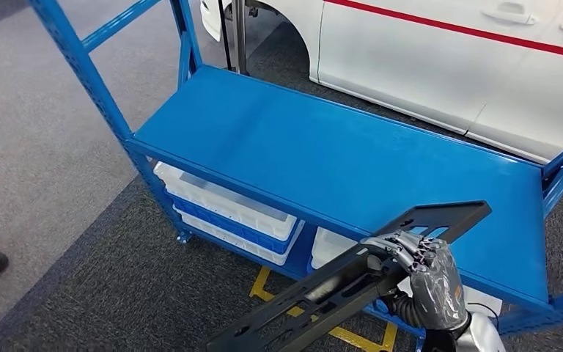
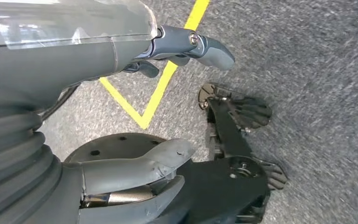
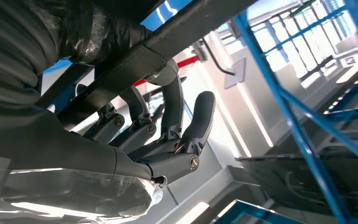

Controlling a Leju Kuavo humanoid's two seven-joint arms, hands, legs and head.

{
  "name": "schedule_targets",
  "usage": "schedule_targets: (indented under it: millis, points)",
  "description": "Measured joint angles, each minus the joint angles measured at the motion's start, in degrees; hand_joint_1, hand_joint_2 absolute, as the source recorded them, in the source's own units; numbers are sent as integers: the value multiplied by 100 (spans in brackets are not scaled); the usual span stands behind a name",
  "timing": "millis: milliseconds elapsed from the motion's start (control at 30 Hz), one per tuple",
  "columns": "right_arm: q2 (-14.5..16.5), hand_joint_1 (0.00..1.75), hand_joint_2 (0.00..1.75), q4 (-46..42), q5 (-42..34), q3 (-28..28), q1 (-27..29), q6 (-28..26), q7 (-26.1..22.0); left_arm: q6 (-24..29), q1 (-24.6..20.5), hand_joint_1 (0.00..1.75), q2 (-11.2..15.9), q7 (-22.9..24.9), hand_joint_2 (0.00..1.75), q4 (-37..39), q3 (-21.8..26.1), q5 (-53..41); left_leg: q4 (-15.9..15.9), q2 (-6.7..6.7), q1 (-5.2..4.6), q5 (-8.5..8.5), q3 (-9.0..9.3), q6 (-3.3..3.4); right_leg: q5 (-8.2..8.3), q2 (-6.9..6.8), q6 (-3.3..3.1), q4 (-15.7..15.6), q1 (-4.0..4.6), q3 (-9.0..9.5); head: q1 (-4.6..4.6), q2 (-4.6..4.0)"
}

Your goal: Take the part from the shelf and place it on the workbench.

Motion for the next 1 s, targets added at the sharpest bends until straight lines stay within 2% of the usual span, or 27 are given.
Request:
schedule_targets:
  millis: [33,67,100,133,200,233,267,300,333,367,400,433,467,500,567,600,633,667,700,733,767,800,833,867,900,967,1000]
  points:
    - [-1,175,175,-3,-24,4,-10,19,-9,-3,4,0,1,0,175,0,2,-5,-12,4,3,44,-54,47,55,5,35,-24,-3,-11,2,-1]
    - [-2,175,175,-4,-48,8,-16,37,-15,-5,7,0,3,1,175,0,4,-12,-29,16,8,109,-105,92,37,14,66,-19,-11,-43,2,-1]
    - [-3,175,175,-5,-69,9,-18,52,-20,-5,9,0,6,1,175,0,7,-16,-43,32,14,185,-170,148,-90,26,91,44,-19,-89,5,-1]
    - [-4,175,175,-5,-87,10,-17,65,-26,-4,12,0,10,2,175,0,8,-21,-56,48,19,267,-251,197,-339,39,112,211,-27,-149,7,-1]
    - [-7,175,175,-5,-111,11,-19,79,-35,-3,14,0,17,2,175,0,9,-24,-48,63,-7,418,-428,261,-951,48,137,804,-31,-260,11,0]
    - [-7,175,175,-5,-119,12,-20,83,-39,-2,15,0,18,2,175,0,10,-24,-41,67,-25,490,-528,274,-1124,48,141,1138,-30,-284,11,0]
    - [-7,175,175,-5,-126,13,-20,88,-42,-3,15,0,18,2,175,0,11,-24,-30,68,-42,557,-624,281,-1146,50,136,1375,-26,-267,12,0]
    - [-7,175,175,-5,-132,15,-22,95,-44,-3,16,0,18,2,175,0,14,-24,-16,69,-59,625,-726,283,-1030,51,118,1463,-17,-170,12,0]
    - [-7,175,175,-5,-138,16,-27,103,-45,-3,16,0,18,2,175,0,17,-24,-2,69,-74,687,-818,281,-849,53,86,1362,1,13,13,0]
    - [-7,175,175,-5,-143,18,-38,109,-47,-4,14,0,16,2,175,0,21,-24,10,68,-86,746,-893,278,-706,55,37,1088,29,281,11,0]
    - [-7,175,175,-8,-147,20,-58,118,-49,-8,12,0,11,1,175,0,25,-23,21,66,-103,802,-954,267,-669,55,-30,661,69,624,12,0]
    - [-7,175,175,-13,-150,21,-83,128,-51,-11,11,0,6,0,175,0,28,-18,23,67,-112,855,-990,250,-733,54,-86,224,98,931,10,0]
    - [-7,175,175,-19,-151,23,-109,142,-54,-15,10,0,1,-8,175,0,33,-11,16,69,-113,906,-1011,226,-826,53,-133,-121,128,1149,10,0]
    - [-7,175,175,-25,-151,27,-130,156,-56,-21,10,0,-2,-25,175,0,38,0,0,72,-109,959,-1022,193,-898,52,-169,-345,149,1267,10,0]
    - [-7,175,175,-29,-151,36,-148,176,-58,-30,17,0,2,-74,175,0,54,24,-26,68,-96,1025,-1045,124,-830,39,-214,-458,139,1242,11,0]
    - [-7,175,175,-30,-151,39,-151,179,-58,-34,20,0,5,-95,175,0,64,33,31,61,-93,939,-1079,90,-761,27,-247,-487,119,1205,10,0]
    - [-7,175,175,-31,-151,42,-154,180,-58,-36,25,0,9,-106,175,0,73,40,185,52,-87,747,-1137,57,-691,16,-272,-513,94,1158,8,0]
    - [-7,175,175,-32,-151,44,-156,180,-58,-37,28,0,13,-111,175,0,83,44,446,44,-66,475,-1218,24,-632,-3,-289,-517,79,1103,6,0]
    - [-7,175,175,-33,-151,46,-156,181,-58,-38,34,0,15,-111,175,0,91,45,792,43,-42,202,-1313,-13,-584,-14,-302,-509,73,1039,4,0]
    - [-7,175,175,-33,-151,49,-155,181,-58,-42,40,0,17,-111,175,0,101,48,1151,44,-14,32,-1396,-52,-542,-37,-294,-493,68,973,4,0]
    - [-7,175,175,-33,-150,52,-153,181,-57,-45,42,0,19,-111,175,0,111,51,1426,46,14,2,-1439,-90,-508,-70,-279,-468,60,907,4,0]
    - [-7,175,175,-33,-148,55,-152,181,-57,-50,43,0,21,-112,175,0,121,55,1550,50,42,93,-1413,-126,-482,-108,-260,-434,48,840,4,0]
    - [-7,175,175,-33,-144,56,-150,180,-56,-57,43,0,24,-115,175,0,128,59,1473,65,66,253,-1293,-156,-467,-153,-241,-391,33,778,4,0]
    - [-7,175,175,-33,-139,57,-149,179,-56,-62,42,0,26,-121,175,0,134,62,1203,119,88,405,-1077,-182,-465,-200,-217,-336,18,725,4,0]
    - [-8,175,175,-36,-134,57,-143,177,-54,-70,38,0,28,-127,175,0,137,62,838,227,89,465,-816,-208,-475,-247,-186,-273,13,676,2,-1]
    - [-9,175,175,-40,-124,57,-132,173,-48,-83,26,0,30,-137,175,0,140,63,258,398,59,403,-464,-176,-500,-348,-114,-160,28,612,5,-1]
    - [-10,175,175,-42,-120,57,-130,171,-44,-87,24,0,30,-138,175,0,140,63,140,414,37,334,-419,-125,-502,-403,-77,-128,42,592,8,-1]
